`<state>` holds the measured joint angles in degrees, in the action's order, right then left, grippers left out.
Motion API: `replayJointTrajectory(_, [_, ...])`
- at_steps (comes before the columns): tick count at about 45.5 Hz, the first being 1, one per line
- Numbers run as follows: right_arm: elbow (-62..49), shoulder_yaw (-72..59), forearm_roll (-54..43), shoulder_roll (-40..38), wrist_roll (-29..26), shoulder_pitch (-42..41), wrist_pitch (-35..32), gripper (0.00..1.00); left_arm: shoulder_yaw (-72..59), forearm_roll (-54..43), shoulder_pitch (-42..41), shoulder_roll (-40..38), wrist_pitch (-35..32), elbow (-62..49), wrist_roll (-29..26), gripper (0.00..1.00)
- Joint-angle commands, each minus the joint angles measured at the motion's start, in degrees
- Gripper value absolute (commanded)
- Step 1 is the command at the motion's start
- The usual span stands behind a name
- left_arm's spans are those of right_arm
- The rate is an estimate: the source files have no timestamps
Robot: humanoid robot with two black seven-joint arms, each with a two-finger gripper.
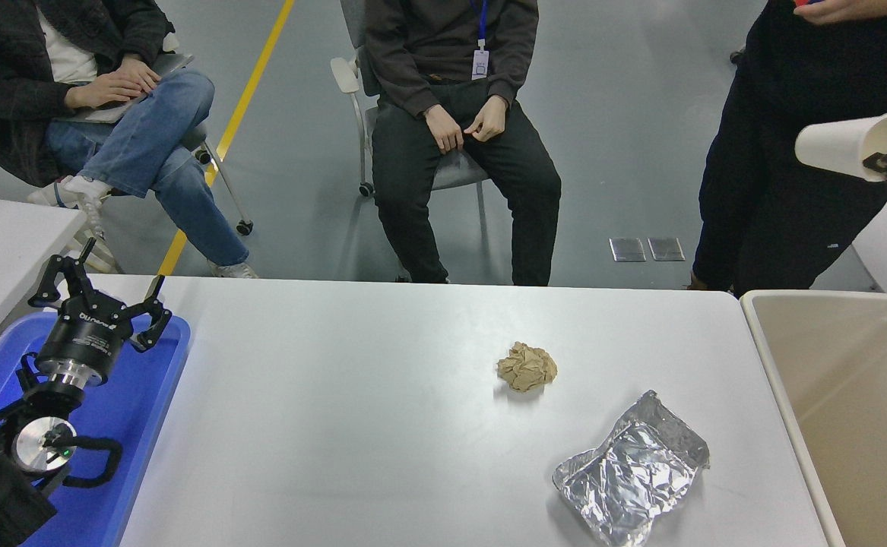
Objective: Clean the table surface
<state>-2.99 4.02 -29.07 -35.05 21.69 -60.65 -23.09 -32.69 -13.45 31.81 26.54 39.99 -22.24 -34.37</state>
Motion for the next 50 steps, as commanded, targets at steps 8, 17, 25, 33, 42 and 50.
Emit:
replayJointTrajectory(8, [-6.68,0.64,2.87,0.25,-6.66,9.76,7.53,0.0,-0.01,0.0,0.0,0.0,0.0,0.0,0.0,1.0])
replayJointTrajectory(17, [-6.68,0.73,4.37,2.88,-9.03,13.54,11.13,0.0,-0.01,0.0,0.0,0.09,0.0,0.0,0.0,1.0])
replayJointTrajectory(25, [-6.68,0.82,4.37,5.87,-9.56,16.62,13.33,0.0,-0.01,0.0,0.0,0.0,0.0,0.0,0.0,1.0])
replayJointTrajectory(33, [-6.68,0.82,4.37,8.59,-9.56,19.6,15.18,0.0,-0.01,0.0,0.0,0.0,0.0,0.0,0.0,1.0])
replayJointTrajectory(42, [-6.68,0.82,4.46,10.79,-9.56,23.82,16.93,0.0,-0.01,0.0,0.0,0.0,0.0,0.0,0.0,1.0])
replayJointTrajectory(50, [-6.68,0.82,6.48,11.67,-9.56,26.37,17.73,0.0,-0.01,0.0,0.0,0.0,0.0,0.0,0.0,1.0])
